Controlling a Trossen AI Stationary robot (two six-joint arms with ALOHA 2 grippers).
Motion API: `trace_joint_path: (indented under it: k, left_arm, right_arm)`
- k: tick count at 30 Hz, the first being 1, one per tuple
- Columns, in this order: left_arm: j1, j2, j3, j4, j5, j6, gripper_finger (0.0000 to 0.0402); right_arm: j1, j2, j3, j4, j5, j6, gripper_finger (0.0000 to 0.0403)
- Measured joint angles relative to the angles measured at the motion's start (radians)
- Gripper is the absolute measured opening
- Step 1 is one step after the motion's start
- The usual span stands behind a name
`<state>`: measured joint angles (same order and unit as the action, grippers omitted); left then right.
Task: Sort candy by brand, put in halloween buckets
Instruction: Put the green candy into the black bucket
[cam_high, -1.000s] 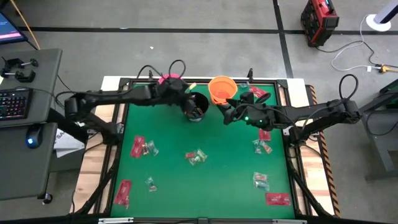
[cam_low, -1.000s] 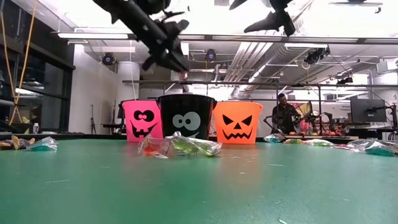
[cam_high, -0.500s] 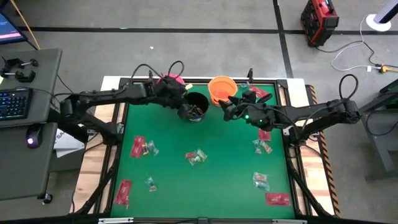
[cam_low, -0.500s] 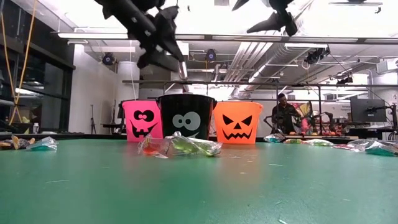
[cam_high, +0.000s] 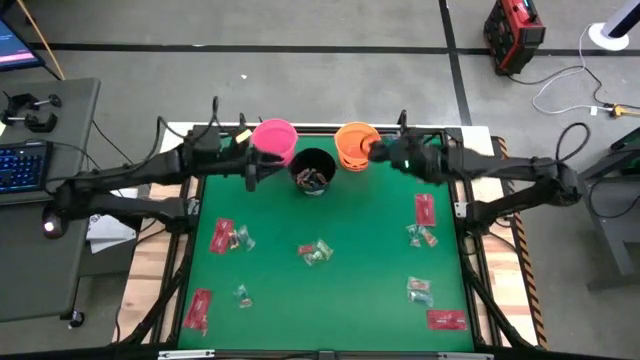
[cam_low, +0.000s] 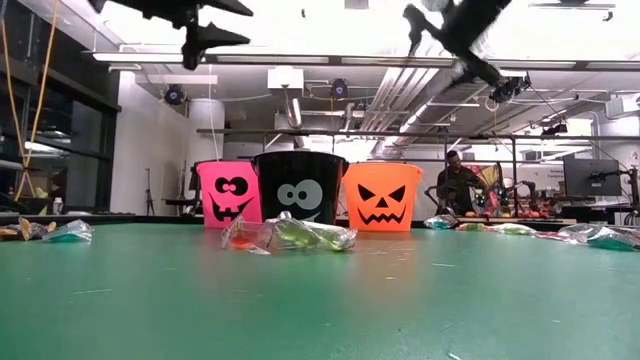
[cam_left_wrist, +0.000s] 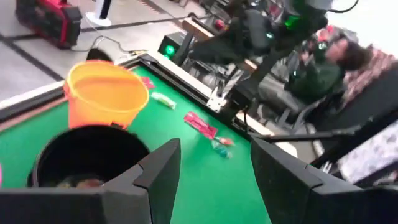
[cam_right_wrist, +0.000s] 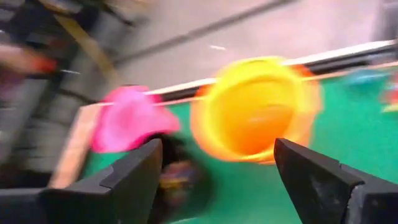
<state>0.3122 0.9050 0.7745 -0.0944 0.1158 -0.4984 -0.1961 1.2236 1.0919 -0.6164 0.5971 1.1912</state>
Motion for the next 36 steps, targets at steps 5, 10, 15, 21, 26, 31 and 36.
trace_joint_path:
  k: [5,10,15,21,26,31,36]
  left_arm:
    - [0.001,-0.027,-0.086,0.036,-0.073,-0.109,0.0186]
    - [0.001,-0.003,-0.093,0.054,-0.148,-0.171,0.0186]
    - [0.001,0.007,-0.093,0.131,-0.227,-0.238,0.0186]
    - [0.001,0.007,-0.093,0.190,-0.264,-0.267,0.0186]
    - [0.004,0.007,-0.093,0.199,-0.283,-0.248,0.0186]
    - [0.009,0.007,-0.093,0.198,-0.284,-0.233,0.0186]
    - [0.009,0.007,-0.093,0.197,-0.283,-0.230,0.0186]
  right_arm:
    - [-0.332,0.003,0.028,-0.150,-0.218,-0.216,0.0302]
    - [-0.641,0.102,0.024,-0.241,-0.494,-0.517,0.0302]
    - [-0.800,0.252,0.024,-0.264,-0.608,-0.795,0.0302]
    - [-0.833,0.419,0.024,-0.265,-0.627,-0.974,0.0302]
    - [-0.809,0.520,0.024,-0.251,-0.626,-1.024,0.0302]
    - [-0.789,0.569,0.024,-0.205,-0.552,-1.042,0.0272]
    - [-0.788,0.575,0.024,-0.164,-0.523,-1.039,0.0211]
